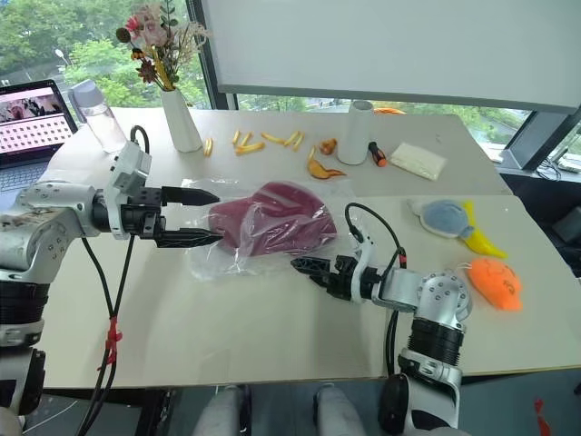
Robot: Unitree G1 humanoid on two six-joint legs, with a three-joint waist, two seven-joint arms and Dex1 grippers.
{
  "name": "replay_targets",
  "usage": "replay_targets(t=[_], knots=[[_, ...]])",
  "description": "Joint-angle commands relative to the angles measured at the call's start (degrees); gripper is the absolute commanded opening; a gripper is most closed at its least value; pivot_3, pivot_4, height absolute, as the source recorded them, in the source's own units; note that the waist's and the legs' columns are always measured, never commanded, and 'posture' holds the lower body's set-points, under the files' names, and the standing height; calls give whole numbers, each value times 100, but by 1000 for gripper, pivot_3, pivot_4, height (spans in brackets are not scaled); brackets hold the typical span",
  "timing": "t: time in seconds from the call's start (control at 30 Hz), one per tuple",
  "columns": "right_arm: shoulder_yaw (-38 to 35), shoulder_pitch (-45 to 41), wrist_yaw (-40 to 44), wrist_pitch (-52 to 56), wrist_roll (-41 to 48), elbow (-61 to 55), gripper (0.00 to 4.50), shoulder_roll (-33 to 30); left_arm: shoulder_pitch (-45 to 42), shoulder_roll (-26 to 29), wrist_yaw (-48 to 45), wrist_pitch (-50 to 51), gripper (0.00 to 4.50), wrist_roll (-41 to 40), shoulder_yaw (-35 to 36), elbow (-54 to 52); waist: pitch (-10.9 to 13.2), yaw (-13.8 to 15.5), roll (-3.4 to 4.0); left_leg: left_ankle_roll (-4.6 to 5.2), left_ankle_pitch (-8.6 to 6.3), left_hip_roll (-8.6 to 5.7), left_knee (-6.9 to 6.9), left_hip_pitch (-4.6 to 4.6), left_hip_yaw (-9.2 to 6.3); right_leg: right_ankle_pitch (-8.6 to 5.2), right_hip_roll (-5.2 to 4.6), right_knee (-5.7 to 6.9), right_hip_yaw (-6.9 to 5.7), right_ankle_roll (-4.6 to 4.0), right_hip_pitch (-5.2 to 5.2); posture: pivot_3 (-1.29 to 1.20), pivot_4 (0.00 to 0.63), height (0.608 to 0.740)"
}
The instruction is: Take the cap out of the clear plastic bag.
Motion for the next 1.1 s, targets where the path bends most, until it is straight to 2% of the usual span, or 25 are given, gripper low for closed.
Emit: replay_targets(t=[0.03,0.27,0.33,0.37,0.47,0.6,0.73,0.8,0.87,0.93,1.03,1.1], knots=[[-279,-295,-433,-847,-284,493,4402,364,91,155,69,80,4500,-82,314,-333,0,-26,0,0,0,0,-1,1,-1,1,0,0,0,0,1,0,150,730],[-509,-797,-928,-2550,-572,1776,4402,858,171,92,327,292,4500,-250,548,-647,-2,-89,0,0,0,-1,-2,1,-5,1,0,-4,-1,0,5,0,150,730],[-484,-873,-900,-2998,-558,2123,3852,934,214,99,394,331,4500,-266,571,-733,-9,-96,0,0,0,-1,-2,6,-6,2,0,-4,-2,1,12,0,150,730],[-465,-901,-885,-3167,-530,2286,3732,952,230,97,422,357,4500,-294,596,-768,-11,-95,0,0,0,-1,-2,10,-7,2,-1,-4,-3,1,16,0,150,730],[-371,-987,-878,-3501,-446,2651,2592,951,274,113,486,426,4500,-307,654,-859,-18,-99,0,-1,-1,-1,-1,12,-8,-7,-2,-5,-4,-16,19,0,150,730],[-211,-1055,-719,-3883,-394,2842,1291,901,367,104,562,476,4500,-345,717,-910,-34,-114,-14,-1,-1,0,-2,13,-9,-9,-1,-5,-4,-23,19,0,150,730],[230,-1045,-234,-3923,-453,2904,38,837,425,31,638,462,4500,-361,679,-928,-88,-123,-45,-2,-1,0,-2,14,-11,-11,-1,-9,-4,-28,20,0,150,730],[694,-972,312,-3327,-360,2586,38,671,418,23,660,460,4500,-366,670,-924,-96,-134,-57,-8,-5,1,-3,16,-11,-14,-1,-9,-4,-39,19,0,150,730],[1511,-819,1091,-2766,-460,1957,38,251,428,35,662,448,4500,-367,678,-914,-94,-139,-55,-10,-6,1,-10,14,-10,-11,-2,-10,-2,-44,9,0,150,730],[2630,-690,2081,-2790,-821,979,38,-484,453,62,658,425,4500,-354,685,-895,-85,-126,-40,-6,-4,1,-24,12,-10,-18,0,-9,-3,-54,1,0,150,730],[3696,-748,3317,-2756,-1067,104,38,-1546,485,74,653,412,4500,-356,704,-899,-66,-107,-11,1,-1,-4,-29,-34,-9,-14,0,0,-1,-27,-45,0,150,730],[4420,-895,4246,-3139,-1514,-215,38,-2366,514,69,678,412,4500,-362,720,-931,-63,-100,-6,6,-4,-3,-29,-76,-10,-13,4,5,-2,-34,-86,0,150,730]])
